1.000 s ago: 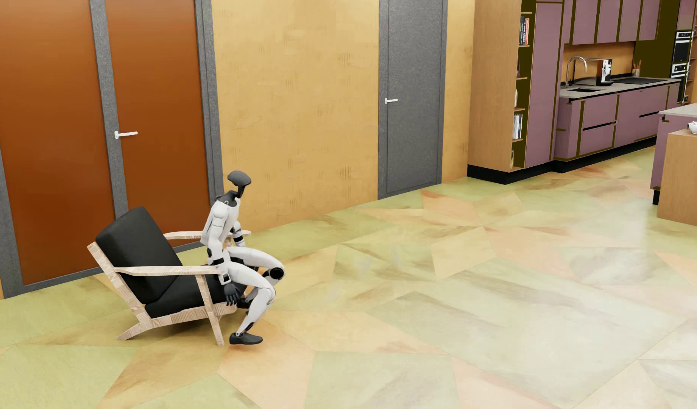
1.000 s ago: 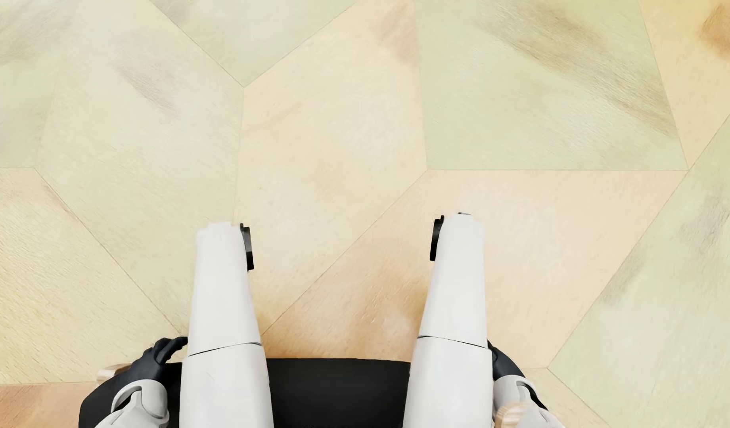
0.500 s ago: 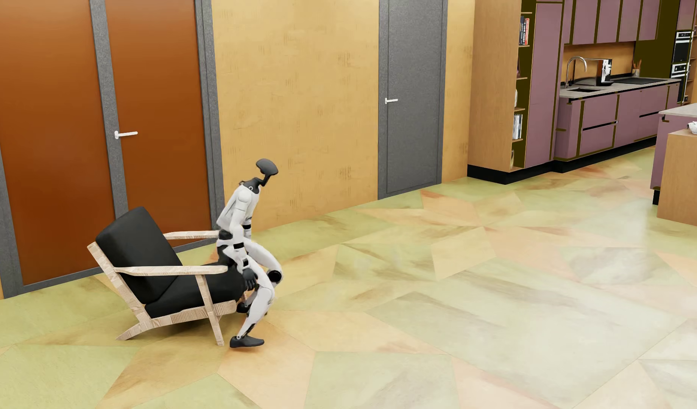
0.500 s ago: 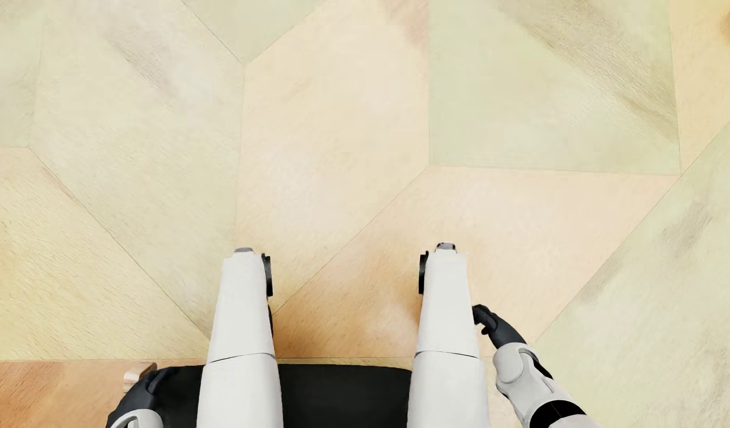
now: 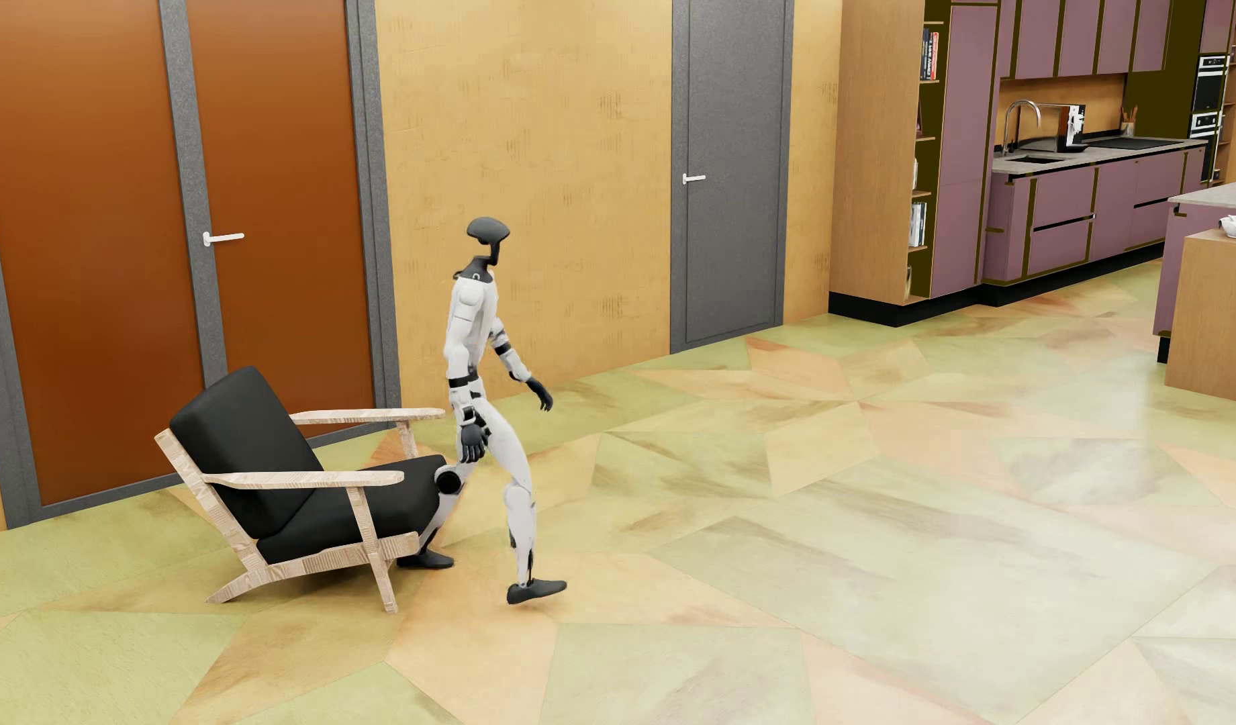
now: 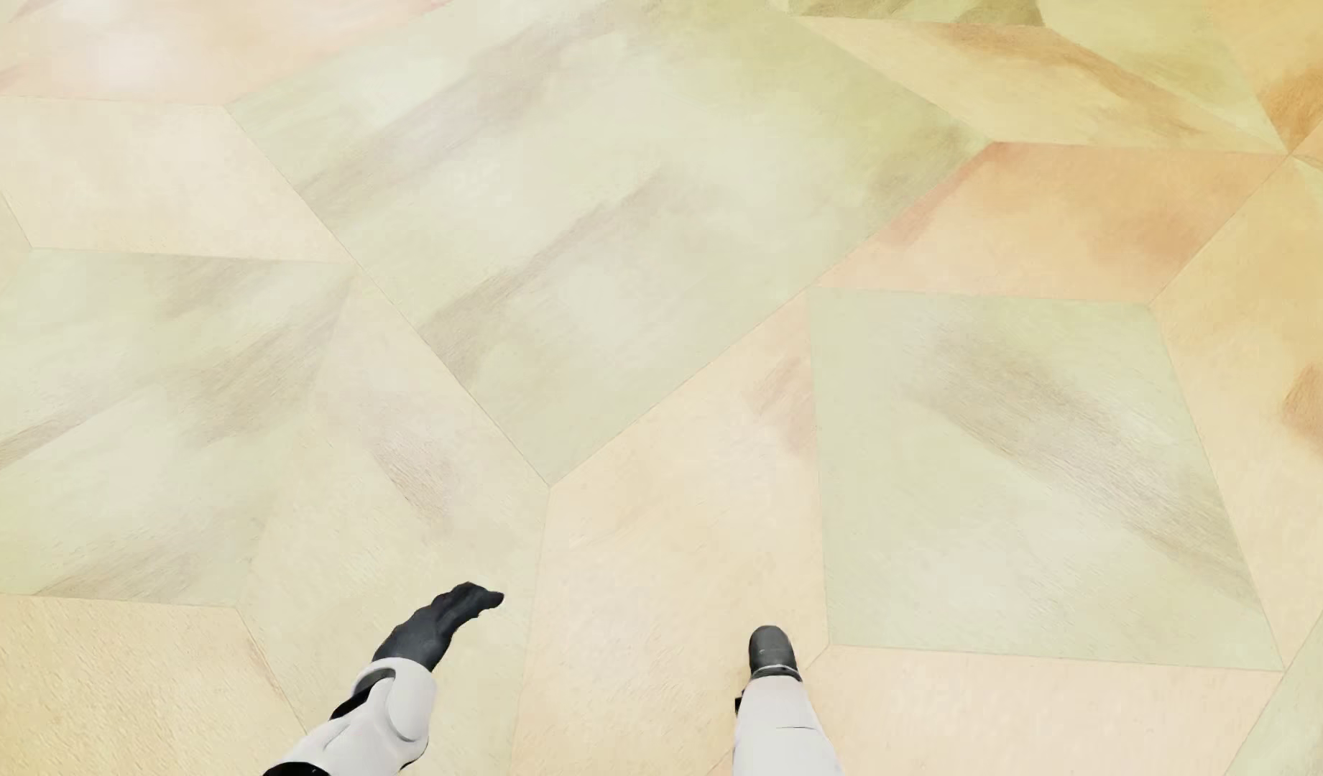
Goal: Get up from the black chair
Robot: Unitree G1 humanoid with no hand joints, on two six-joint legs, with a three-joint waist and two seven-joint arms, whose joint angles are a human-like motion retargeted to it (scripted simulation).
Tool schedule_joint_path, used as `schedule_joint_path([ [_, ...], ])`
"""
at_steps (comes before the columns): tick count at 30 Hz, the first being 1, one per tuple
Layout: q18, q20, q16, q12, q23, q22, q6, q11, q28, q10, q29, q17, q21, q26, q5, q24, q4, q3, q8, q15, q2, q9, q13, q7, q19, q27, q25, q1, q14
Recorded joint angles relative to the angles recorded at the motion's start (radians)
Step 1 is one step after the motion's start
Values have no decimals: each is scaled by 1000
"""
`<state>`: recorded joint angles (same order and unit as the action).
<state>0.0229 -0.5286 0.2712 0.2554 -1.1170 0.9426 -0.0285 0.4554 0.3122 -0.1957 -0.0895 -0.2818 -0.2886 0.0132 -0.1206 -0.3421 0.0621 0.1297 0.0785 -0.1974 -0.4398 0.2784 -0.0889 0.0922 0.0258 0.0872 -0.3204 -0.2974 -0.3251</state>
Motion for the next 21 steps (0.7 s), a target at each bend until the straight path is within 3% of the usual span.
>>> schedule_joint_path([
  [2, 10, -21, -12, 44, -30, -40, 0, -126, 9, 107, -3, 21, 30, -12, 25, 8, 4, 16, -31, -8, 19, -36, -22, 25, -76, 1, 16, -119, 37],
  [4, 26, -49, -19, 59, -27, -55, -3, -55, 28, 105, -1, 32, 72, -14, 29, 11, 24, 35, -37, -41, 13, -71, -42, 47, -96, 0, 17, -167, 58],
  [5, 28, -63, -22, 53, -13, -57, -9, 18, 38, 82, -13, 32, 86, -10, 25, 17, 32, 35, -20, -21, 4, -73, -50, 46, -78, 3, 30, -183, 93],
  [6, 53, -53, -24, 34, -24, -43, -34, 49, 41, -33, -14, 22, 68, -12, 30, 21, 66, 46, -16, -11, 17, -80, -45, 37, -33, 23, 42, -150, 120],
  [7, 63, -35, -26, -2, -28, -17, -37, 48, 22, -183, -5, 17, 60, 14, 50, 10, 75, 33, -38, -22, 58, -89, -45, 19, -54, 14, 38, -106, 160],
  [9, 120, -2, -33, -61, -46, 55, -43, -42, -12, -572, 29, -23, 26, 9, 96, 31, 87, -15, -61, -57, 212, -82, -1, -26, -123, 17, 6, 58, 356],
  [11, 133, 48, -24, -127, -66, 128, -25, -148, -53, -865, 50, -64, -23, 14, 109, 40, 76, -64, -81, -93, 393, -58, 78, -49, -141, 20, 24, 209, 278],
  [12, 129, 69, -21, -186, -74, 165, -15, -192, -38, -948, 43, -83, -80, 34, 114, 55, 55, -86, -104, -114, 470, -69, 110, -66, -147, -17, 41, 307, 261],
  [13, 148, 121, -17, -215, -61, 189, -3, -241, -32, -972, 39, -101, -104, 19, 116, 74, 40, -118, -104, -132, 560, -39, 167, -81, -139, 7, 48, 371, 215],
  [14, 162, 161, -13, -253, -52, 227, -3, -280, -48, -968, 30, -113, -118, 37, 122, 56, 22, -144, -103, -146, 627, -37, 217, -111, -142, 14, 72, 467, 194],
  [15, 178, 180, -3, -300, -27, 244, 3, -329, -54, -911, 17, -126, -122, 40, 120, 69, 2, -170, -113, -161, 688, -54, 256, -143, -125, -3, 89, 569, 201],
  [16, 181, 207, 6, -327, -11, 264, 10, -374, -48, -780, 9, -134, -122, 35, 121, 74, -19, -195, -119, -173, 768, -38, 301, -175, -108, 15, 106, 614, 149],
  [17, 175, 246, 8, -380, 21, 266, 14, -389, -49, -587, 11, -146, -158, 41, 113, 76, -38, -208, -110, -200, 814, -57, 321, -182, -119, 30, 104, 650, 241],
  [18, 155, 276, 6, -407, 46, 270, 20, -414, -35, -318, -31, -123, -141, 42, 127, 112, -46, -211, -122, -223, 878, -48, 345, -175, -117, 42, 143, 623, 275],
  [19, 137, 308, 10, -453, 71, 271, 18, -409, -45, -43, -34, -130, -169, 31, 117, 118, -43, -212, -143, -251, 924, -71, 354, -149, -75, 52, 126, 591, 292],
  [20, 159, 359, 17, -476, 73, 281, 27, -372, -64, 162, -19, -115, -162, 27, 112, 127, -38, -211, -170, -292, 941, -100, 362, -104, -46, 54, 107, 583, 333],
  [21, 177, 397, 20, -499, 84, 284, 35, -346, -52, 212, -14, -107, -157, 36, 100, 103, -36, -216, -177, -315, 979, -109, 357, -99, -22, 64, 91, 585, 349],
])
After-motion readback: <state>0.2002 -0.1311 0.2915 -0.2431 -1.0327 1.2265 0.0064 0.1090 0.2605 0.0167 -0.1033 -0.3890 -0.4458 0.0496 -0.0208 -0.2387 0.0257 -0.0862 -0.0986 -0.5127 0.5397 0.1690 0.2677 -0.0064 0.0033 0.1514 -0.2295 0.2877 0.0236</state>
